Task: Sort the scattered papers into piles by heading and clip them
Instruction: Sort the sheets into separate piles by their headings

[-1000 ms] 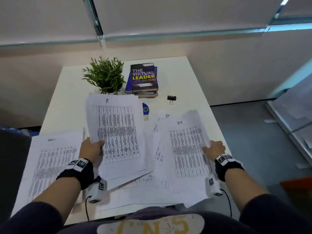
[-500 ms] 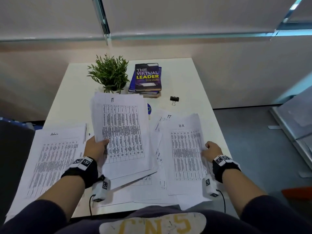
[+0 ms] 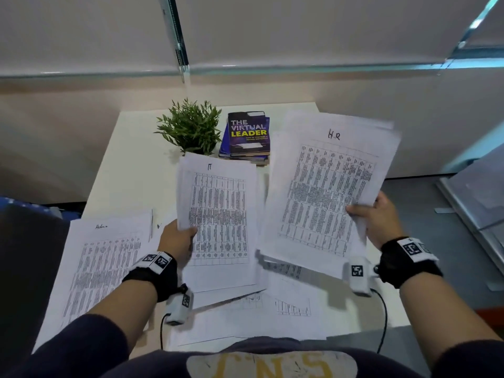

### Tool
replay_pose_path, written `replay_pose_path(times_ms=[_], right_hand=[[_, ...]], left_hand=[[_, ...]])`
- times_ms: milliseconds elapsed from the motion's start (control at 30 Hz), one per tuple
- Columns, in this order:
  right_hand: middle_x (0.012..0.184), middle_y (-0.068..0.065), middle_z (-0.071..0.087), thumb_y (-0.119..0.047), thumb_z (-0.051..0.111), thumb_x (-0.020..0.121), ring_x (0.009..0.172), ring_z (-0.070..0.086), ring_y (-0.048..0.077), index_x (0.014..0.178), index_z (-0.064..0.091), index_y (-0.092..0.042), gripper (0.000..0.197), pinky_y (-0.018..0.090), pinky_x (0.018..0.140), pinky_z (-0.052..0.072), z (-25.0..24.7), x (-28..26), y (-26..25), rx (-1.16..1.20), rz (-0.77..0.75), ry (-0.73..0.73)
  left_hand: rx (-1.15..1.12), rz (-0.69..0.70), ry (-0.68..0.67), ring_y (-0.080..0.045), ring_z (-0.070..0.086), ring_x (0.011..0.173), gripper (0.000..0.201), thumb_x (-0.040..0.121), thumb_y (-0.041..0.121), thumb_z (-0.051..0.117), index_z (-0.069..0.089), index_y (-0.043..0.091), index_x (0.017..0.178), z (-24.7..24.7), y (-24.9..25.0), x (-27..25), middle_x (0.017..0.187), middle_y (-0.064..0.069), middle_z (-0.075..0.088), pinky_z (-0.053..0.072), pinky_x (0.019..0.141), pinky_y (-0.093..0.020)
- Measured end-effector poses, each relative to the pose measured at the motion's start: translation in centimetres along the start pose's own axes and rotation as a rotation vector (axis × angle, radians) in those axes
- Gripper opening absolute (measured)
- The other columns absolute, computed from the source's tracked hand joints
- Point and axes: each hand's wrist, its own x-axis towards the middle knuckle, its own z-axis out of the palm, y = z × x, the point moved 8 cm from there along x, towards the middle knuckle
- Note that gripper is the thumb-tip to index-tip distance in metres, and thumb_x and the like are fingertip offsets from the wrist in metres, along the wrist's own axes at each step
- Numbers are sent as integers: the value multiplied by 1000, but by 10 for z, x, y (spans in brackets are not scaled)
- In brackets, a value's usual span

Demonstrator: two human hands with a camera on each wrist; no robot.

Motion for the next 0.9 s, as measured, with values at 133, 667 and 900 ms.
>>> replay_pose_path(times_ms=[133,667,900], right_hand=[[111,12,71,24,60,78,100,69,30,116,59,-15,54,41,86,58,54,-7,4,190,53,-116],[160,4,19,-10,49,101,147,22,22,155,15,-10,64,24,111,23,165,-40,49,-91,238,-156],[160,7,21,-20,53,99,145,25,27,152,20,-15,62,38,114,24,181,-44,80,-272,260,-110]], left_hand=[[-17,52,-62,-16,38,49,11,94,11,57,52,14,84,12,23,-7,61,-3,42,37,46,-26],[-101,52,-279,-39,68,102,24,90,7,51,72,13,98,21,35,-15,101,-13,75,53,93,-54],[85,30,-194,-28,38,140,83,88,77,34,40,20,149,1,6,-8,147,-4,48,30,112,-47]])
